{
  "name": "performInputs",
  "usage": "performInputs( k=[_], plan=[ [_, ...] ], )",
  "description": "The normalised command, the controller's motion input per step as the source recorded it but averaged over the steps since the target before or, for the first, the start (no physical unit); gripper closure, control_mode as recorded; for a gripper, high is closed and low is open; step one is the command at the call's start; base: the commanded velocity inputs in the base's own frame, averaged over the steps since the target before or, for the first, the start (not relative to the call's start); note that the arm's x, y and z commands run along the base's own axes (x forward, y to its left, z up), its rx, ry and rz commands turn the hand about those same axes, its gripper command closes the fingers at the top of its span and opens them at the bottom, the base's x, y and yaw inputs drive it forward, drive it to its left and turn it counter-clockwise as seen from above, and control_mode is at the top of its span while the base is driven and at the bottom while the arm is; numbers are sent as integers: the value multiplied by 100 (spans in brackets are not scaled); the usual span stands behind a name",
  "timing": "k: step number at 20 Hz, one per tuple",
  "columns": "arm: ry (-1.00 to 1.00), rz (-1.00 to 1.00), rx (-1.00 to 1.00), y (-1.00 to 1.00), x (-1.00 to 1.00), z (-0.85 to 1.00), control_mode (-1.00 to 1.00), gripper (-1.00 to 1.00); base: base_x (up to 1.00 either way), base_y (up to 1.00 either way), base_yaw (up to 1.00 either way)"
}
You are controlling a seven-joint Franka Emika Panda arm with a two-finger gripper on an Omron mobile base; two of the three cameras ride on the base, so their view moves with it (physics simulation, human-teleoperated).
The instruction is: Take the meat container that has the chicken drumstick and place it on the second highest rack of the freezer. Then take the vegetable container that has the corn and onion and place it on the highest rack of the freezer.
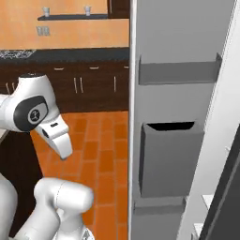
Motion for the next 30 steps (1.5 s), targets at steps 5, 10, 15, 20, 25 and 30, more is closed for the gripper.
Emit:
performInputs(
  k=[5, 10, 15, 20, 25, 30],
  plan=[
    [0, 0, 0, 0, 0, 0, 100, -100, 90, 57, 41],
    [0, 0, 0, 0, 0, 0, 100, -100, 100, 19, -13],
    [0, 0, 0, 0, 0, 0, 100, -100, 100, 7, -22],
    [0, 0, 0, 0, 0, 0, 100, -100, 100, 0, -33],
    [0, 0, 0, 0, 0, 0, 100, -100, 100, 0, -47],
    [0, 0, 0, 0, 0, 0, 100, -100, 100, 0, -50]
  ],
)
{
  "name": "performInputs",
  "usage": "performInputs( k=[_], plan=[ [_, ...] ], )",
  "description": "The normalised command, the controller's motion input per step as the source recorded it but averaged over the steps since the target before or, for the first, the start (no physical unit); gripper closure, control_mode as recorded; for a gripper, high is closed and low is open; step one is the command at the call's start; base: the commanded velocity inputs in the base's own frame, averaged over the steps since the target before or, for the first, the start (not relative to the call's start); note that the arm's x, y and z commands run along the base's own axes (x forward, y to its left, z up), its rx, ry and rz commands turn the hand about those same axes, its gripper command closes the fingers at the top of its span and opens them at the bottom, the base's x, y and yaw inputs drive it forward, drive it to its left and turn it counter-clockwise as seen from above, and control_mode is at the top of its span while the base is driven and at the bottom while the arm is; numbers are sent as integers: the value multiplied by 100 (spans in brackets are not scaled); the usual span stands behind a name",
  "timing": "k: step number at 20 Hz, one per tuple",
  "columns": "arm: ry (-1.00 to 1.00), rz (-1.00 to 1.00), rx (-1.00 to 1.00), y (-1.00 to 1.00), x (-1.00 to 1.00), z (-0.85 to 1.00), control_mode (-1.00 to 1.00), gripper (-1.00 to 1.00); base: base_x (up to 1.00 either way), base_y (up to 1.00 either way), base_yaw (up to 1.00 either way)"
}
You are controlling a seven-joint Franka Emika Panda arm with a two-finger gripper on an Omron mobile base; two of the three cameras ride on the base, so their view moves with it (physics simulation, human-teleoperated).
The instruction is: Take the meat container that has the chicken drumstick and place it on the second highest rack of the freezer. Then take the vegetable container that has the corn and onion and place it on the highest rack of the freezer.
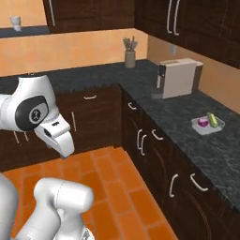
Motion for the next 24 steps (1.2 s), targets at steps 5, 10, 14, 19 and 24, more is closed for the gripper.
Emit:
performInputs(
  k=[5, 10, 14, 19, 24],
  plan=[
    [0, 0, 0, 0, 0, 0, 100, -100, 100, 2, -50],
    [0, 0, 0, 0, 0, 0, 100, -100, 93, 15, -55],
    [0, 0, 0, 0, 0, 0, 100, -100, 82, 18, -57],
    [0, 0, 0, 0, 0, 0, 100, -100, 62, 25, -59],
    [0, 0, 0, 0, 0, 0, 100, -100, 39, 15, -62]
  ],
)
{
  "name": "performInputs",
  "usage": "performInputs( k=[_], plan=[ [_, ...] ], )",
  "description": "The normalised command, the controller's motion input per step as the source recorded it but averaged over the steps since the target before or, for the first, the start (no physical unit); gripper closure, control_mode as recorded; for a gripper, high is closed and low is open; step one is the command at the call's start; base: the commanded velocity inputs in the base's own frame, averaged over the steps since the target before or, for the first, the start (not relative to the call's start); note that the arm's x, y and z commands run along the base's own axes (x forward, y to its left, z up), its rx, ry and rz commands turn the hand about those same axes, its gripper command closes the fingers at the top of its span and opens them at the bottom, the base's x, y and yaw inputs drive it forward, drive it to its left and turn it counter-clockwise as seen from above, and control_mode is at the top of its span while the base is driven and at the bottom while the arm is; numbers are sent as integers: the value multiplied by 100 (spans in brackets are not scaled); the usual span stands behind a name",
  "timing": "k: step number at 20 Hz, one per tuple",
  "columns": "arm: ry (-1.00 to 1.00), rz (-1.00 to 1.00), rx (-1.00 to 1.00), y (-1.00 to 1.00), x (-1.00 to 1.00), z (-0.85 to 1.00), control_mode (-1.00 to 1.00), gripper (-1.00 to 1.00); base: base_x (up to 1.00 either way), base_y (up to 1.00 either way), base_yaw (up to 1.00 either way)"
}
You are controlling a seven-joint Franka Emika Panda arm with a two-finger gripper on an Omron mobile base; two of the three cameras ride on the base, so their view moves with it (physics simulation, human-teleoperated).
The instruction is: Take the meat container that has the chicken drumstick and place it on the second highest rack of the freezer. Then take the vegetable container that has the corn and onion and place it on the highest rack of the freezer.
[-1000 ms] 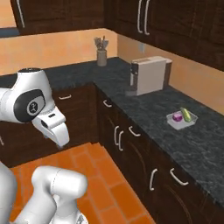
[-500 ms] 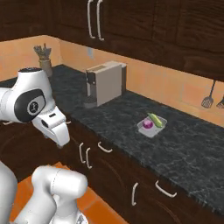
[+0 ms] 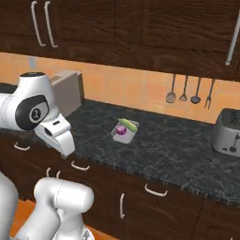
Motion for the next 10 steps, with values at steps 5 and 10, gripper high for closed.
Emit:
performInputs(
  k=[5, 10],
  plan=[
    [0, 0, 0, 0, 0, 0, 100, -100, 80, 35, -47],
    [1, -5, 1, 0, 9, -6, -100, -100, 75, 23, -19]
  ],
)
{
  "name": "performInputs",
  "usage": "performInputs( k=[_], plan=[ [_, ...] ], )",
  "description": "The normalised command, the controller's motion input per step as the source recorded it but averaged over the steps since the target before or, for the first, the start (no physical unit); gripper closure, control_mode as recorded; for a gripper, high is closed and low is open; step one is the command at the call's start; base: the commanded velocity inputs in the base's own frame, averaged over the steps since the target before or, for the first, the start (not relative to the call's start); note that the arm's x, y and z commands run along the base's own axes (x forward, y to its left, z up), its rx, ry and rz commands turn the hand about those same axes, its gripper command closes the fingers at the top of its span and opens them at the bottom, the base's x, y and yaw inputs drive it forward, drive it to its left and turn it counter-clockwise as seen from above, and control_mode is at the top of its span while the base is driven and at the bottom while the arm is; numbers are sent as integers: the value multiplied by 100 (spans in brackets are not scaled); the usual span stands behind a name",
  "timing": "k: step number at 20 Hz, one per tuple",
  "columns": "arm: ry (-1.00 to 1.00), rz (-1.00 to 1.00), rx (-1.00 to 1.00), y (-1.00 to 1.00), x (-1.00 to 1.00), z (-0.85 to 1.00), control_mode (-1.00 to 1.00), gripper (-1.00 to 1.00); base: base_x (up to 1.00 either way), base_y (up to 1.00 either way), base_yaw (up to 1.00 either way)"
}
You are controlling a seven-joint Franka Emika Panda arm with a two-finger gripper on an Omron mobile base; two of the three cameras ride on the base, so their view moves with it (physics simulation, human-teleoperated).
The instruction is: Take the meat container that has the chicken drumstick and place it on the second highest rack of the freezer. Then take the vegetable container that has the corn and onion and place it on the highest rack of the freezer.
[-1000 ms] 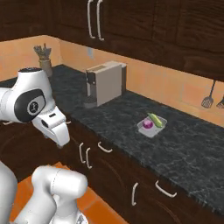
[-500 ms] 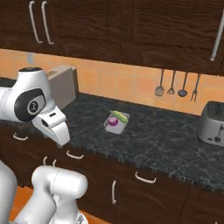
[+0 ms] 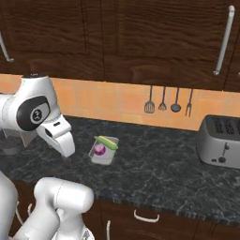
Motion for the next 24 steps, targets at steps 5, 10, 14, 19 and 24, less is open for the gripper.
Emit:
performInputs(
  k=[5, 10, 14, 19, 24],
  plan=[
    [-2, -25, 12, -48, 40, -85, -100, -100, 0, 0, 0],
    [-9, -15, 3, -17, 87, -92, -100, -100, 0, 0, 0],
    [-3, -13, 0, 0, 100, -62, -100, -100, 0, 0, 0],
    [0, -15, 0, -7, 100, -48, -100, -100, 0, 0, 0],
    [4, -13, 2, -19, 100, -33, -100, -100, 0, 0, 0]
  ],
)
